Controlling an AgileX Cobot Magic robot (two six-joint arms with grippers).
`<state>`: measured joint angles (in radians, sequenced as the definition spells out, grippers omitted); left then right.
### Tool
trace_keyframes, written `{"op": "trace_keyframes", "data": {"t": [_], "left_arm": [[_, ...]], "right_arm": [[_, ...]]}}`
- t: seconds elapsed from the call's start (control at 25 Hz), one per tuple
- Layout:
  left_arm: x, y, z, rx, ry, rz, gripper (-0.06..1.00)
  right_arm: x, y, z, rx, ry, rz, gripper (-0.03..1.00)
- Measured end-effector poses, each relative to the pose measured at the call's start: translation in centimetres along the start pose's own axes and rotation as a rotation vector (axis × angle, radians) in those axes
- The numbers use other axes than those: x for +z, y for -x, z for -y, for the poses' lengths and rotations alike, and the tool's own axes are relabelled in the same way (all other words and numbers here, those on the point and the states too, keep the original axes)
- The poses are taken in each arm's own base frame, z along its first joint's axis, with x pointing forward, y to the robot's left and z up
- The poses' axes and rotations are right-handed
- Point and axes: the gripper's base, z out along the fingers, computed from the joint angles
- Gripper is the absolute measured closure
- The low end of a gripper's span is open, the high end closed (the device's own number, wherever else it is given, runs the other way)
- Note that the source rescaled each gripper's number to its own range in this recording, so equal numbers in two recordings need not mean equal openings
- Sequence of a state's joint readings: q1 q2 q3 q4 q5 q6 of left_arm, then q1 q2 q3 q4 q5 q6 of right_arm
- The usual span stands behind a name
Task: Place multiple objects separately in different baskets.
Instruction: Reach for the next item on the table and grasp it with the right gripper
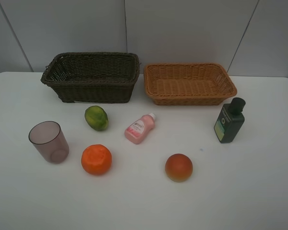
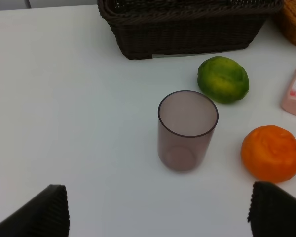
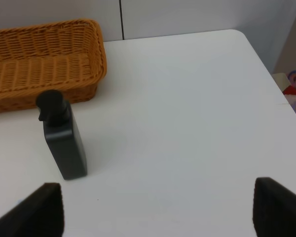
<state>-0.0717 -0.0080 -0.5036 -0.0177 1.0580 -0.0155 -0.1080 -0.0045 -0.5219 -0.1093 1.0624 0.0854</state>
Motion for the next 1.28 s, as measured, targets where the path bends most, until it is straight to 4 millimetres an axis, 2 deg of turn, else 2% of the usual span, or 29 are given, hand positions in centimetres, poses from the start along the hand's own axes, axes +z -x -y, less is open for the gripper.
{"op": "trace_keyframes", "data": {"t": [1.28], "left_arm": [[0.00, 0.00, 0.00, 0.000, 0.000, 0.000, 0.01]], "right_arm": [[0.00, 0.00, 0.00, 0.000, 0.000, 0.000, 0.24]]}}
